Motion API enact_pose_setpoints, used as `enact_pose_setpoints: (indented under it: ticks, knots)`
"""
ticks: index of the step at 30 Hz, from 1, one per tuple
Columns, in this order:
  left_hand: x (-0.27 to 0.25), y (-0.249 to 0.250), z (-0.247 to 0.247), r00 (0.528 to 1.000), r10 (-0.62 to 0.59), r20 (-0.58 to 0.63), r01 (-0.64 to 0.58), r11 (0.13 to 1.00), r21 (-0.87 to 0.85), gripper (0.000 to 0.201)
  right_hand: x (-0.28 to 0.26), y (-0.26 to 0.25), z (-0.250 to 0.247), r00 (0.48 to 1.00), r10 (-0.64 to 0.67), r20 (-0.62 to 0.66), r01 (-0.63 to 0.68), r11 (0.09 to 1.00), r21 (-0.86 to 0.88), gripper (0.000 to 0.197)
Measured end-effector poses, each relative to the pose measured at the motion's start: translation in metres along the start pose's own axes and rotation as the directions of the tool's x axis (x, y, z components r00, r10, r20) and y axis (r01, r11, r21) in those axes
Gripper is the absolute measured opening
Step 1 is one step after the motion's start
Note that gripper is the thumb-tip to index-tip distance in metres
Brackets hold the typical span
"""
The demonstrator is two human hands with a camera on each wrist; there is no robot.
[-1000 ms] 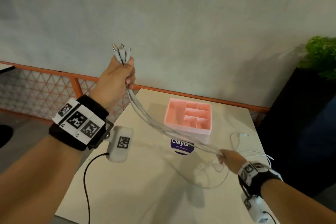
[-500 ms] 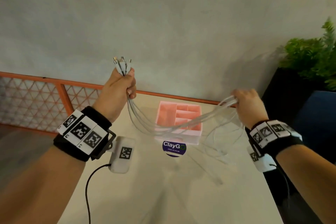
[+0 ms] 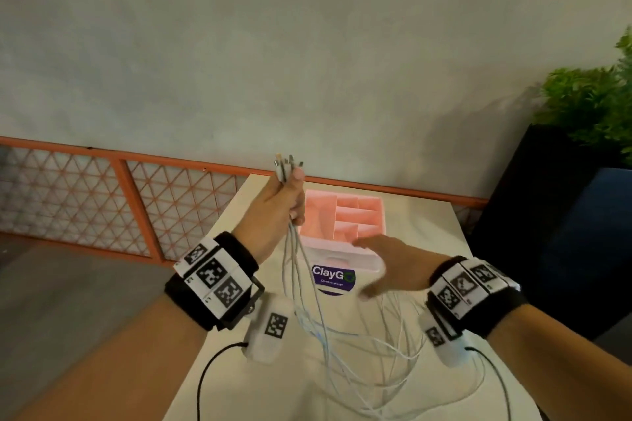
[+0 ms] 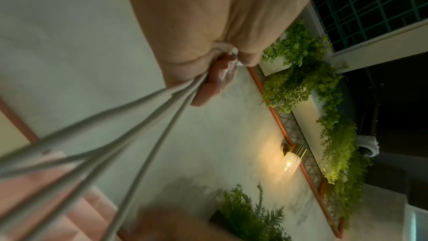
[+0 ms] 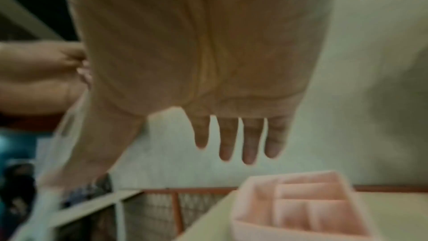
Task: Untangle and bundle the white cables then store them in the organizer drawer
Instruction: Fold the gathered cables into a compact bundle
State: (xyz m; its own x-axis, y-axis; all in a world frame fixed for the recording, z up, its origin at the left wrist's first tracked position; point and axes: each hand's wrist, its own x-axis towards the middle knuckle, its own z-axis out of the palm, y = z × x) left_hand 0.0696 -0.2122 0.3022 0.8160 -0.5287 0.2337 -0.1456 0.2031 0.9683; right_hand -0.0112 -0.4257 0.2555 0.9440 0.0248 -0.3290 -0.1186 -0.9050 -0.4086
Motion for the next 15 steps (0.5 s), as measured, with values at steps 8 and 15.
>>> enact_pose_setpoints:
  ticks: [8,15]
  knots:
    - [-0.001,-0.002,0.015,1.000,-0.016,0.017,0.017,0.998,-0.062,0.039,0.028,-0.086,0.040,0.938,-0.278,-0.206,0.344,0.696,0.630,0.007]
    - [0.007,0.015,-0.025,0.982,-0.056,-0.179,-0.011,0.935,-0.353,0.033,0.027,-0.039,0.055,0.959,-0.172,-0.224,0.257,0.860,0.441,0.029]
